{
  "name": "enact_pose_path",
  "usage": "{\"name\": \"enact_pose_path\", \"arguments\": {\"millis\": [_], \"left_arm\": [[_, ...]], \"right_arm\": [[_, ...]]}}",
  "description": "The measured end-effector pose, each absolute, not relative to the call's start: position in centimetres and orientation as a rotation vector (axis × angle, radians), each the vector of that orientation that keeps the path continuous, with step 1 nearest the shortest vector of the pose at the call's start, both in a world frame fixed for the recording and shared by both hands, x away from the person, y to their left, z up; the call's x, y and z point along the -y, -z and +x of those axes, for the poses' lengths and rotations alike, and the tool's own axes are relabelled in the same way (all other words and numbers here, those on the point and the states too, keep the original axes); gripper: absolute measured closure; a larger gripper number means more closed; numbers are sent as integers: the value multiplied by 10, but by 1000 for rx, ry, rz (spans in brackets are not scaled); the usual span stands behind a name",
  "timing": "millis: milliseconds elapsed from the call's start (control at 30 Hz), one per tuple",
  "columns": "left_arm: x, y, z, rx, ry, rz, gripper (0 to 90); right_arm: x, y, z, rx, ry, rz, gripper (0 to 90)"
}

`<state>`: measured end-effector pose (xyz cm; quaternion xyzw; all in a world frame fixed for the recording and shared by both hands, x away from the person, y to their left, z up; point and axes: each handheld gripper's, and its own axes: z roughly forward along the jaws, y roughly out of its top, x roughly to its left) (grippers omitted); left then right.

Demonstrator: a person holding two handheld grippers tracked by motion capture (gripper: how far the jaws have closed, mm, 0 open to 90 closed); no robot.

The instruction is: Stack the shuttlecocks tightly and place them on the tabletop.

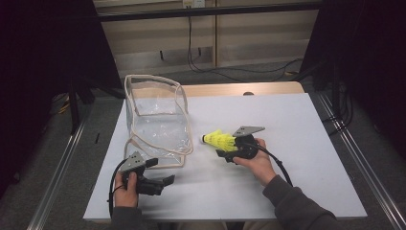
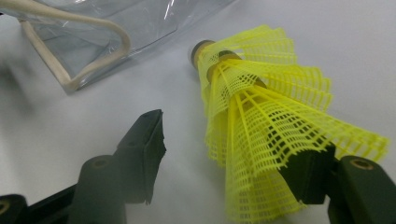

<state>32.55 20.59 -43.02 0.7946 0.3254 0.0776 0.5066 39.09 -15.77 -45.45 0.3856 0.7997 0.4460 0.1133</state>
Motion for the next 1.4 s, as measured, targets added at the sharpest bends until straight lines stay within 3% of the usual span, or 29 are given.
{"name": "enact_pose_path", "arguments": {"millis": [167,1267,1400], "left_arm": [[-206,431,326,-783,-185,1916,36],[-206,431,327,-787,-182,1914,36],[-206,431,327,-788,-183,1916,36]], "right_arm": [[154,457,393,-2328,-1308,1153,368],[146,457,403,-2195,-1235,1239,631],[145,457,403,-2191,-1227,1221,708]]}}
